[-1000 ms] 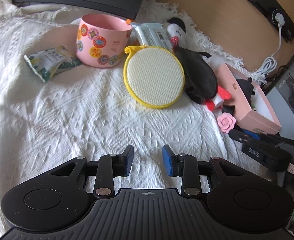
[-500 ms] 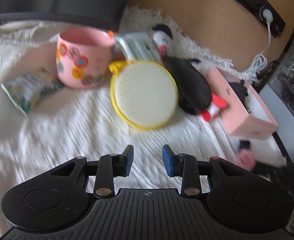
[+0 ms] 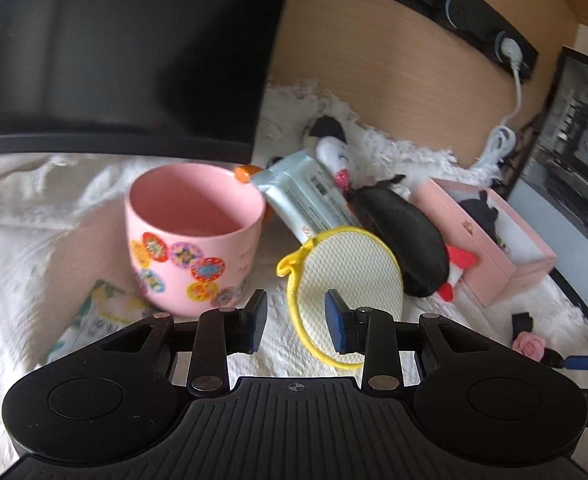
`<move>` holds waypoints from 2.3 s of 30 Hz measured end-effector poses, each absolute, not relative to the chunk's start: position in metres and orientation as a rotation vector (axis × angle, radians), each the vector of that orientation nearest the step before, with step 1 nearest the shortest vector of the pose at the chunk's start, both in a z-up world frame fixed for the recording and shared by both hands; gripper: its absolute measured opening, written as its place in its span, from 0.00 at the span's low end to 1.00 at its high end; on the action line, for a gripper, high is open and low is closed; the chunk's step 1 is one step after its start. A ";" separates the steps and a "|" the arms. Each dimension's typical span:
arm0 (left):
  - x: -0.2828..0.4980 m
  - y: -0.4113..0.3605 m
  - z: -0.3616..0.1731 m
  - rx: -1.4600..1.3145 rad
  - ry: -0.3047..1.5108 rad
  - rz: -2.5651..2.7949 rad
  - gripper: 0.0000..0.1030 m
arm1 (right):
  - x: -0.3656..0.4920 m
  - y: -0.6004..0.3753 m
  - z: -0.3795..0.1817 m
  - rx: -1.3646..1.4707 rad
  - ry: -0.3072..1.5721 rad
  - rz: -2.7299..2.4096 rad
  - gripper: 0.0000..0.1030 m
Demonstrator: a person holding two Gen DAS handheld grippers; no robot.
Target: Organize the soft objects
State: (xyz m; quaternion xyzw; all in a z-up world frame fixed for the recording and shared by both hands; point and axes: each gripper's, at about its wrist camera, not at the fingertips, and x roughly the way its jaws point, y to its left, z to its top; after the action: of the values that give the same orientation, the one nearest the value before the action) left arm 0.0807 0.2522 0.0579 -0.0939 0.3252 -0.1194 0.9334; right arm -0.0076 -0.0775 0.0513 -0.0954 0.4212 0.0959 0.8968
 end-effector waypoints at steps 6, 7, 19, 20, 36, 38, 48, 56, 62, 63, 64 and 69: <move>0.104 0.261 0.039 -0.286 0.705 -0.234 0.34 | -0.013 -0.076 0.040 -0.217 0.898 0.171 0.70; 0.108 0.263 0.036 -0.309 0.708 -0.244 0.34 | -0.013 -0.077 0.040 -0.212 0.899 0.167 0.72; 0.128 0.257 0.005 -0.495 0.726 -0.513 0.34 | -0.007 -0.093 0.032 -0.107 0.914 0.126 0.91; 0.129 0.252 0.005 -0.501 0.737 -0.542 0.34 | -0.007 -0.094 0.031 -0.095 0.917 0.123 0.92; 0.117 0.116 0.030 -0.274 0.781 -0.480 0.27 | -0.008 -0.099 0.028 -0.073 0.901 0.134 0.98; 0.118 0.110 0.031 -0.283 0.787 -0.425 0.25 | -0.009 -0.100 0.029 -0.079 0.901 0.140 0.97; 0.078 0.115 0.052 -0.384 0.769 -0.390 0.18 | -0.001 -0.096 0.060 -0.133 0.768 0.236 0.55; 0.042 0.115 0.067 -0.406 0.779 -0.386 0.18 | 0.020 -0.079 0.060 -0.216 0.773 0.336 0.07; 0.027 0.095 0.076 -0.364 0.807 -0.440 0.18 | -0.002 -0.094 0.104 -0.245 0.714 0.350 0.07; 0.027 0.090 0.077 -0.365 0.815 -0.457 0.18 | -0.007 -0.099 0.111 -0.248 0.700 0.347 0.07; 0.029 0.083 0.078 -0.368 0.824 -0.475 0.18 | -0.013 -0.105 0.119 -0.252 0.686 0.339 0.07; 0.054 0.046 0.099 -0.342 0.807 -0.578 0.18 | -0.030 -0.140 0.145 -0.236 0.643 0.260 0.07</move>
State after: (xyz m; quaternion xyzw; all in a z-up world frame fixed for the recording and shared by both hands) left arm 0.0542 0.0456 0.0986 -0.1633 0.3852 -0.2759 0.8654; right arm -0.0302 -0.1399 0.1445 -0.1151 0.3144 0.1269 0.9337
